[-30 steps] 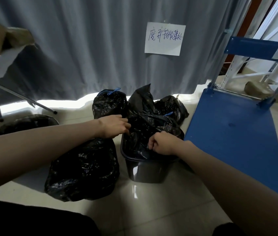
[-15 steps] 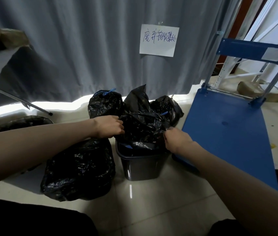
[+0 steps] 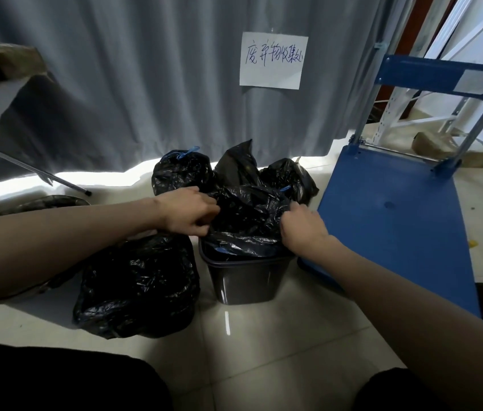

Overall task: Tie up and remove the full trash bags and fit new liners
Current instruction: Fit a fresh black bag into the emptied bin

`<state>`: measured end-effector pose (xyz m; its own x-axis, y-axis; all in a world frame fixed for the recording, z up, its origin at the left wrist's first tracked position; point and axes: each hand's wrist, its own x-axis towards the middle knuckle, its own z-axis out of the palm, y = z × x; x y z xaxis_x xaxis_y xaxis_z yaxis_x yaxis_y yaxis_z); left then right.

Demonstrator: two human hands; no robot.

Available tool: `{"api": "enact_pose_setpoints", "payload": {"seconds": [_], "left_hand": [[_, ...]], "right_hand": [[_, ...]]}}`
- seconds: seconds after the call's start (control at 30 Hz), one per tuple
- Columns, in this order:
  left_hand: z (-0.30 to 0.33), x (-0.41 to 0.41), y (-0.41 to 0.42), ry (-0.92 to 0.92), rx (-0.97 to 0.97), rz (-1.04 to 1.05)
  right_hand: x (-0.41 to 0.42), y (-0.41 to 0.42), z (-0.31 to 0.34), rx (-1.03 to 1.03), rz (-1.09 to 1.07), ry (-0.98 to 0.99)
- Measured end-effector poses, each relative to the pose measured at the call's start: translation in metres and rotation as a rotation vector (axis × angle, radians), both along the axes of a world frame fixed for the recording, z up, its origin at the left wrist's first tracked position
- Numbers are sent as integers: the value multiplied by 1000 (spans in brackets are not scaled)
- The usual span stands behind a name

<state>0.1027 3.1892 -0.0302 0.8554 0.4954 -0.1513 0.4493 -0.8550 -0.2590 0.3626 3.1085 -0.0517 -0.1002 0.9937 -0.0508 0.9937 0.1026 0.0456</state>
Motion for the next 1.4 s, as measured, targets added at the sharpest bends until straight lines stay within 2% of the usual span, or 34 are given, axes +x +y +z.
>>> {"api": "enact_pose_setpoints", "payload": {"seconds": [0.1,0.23,0.4,0.57,0.67,0.87,0.97,1.2,1.3,1.4], "left_hand": [[2,14,-11,-141,-90,30],[-7,33,-25,-98,-84,-36],[-22,50,-28,-23,-66,0],[-19,57,-15,-262,-363,250],[-20,56,-14,-336,-449,312],[-22,53,-22,-230,-266,239],[-20,44,-22,-266,-251,196],[-9,23,-28,-294,-227,142],[-8,16,-37,-219,-242,108],[-10,11,-45,-105,-166,22]], "right_hand": [[-8,2,4,-30,131,207],[-15,-2,5,-61,250,329],[-13,-4,-2,-135,301,345],[-6,0,-9,-61,293,318],[-2,2,-11,-58,254,278],[4,4,-9,-58,163,449],[9,0,-7,-48,182,453],[15,-18,-9,20,308,351],[14,-26,-8,0,360,311],[16,-35,-10,13,413,253]]}}
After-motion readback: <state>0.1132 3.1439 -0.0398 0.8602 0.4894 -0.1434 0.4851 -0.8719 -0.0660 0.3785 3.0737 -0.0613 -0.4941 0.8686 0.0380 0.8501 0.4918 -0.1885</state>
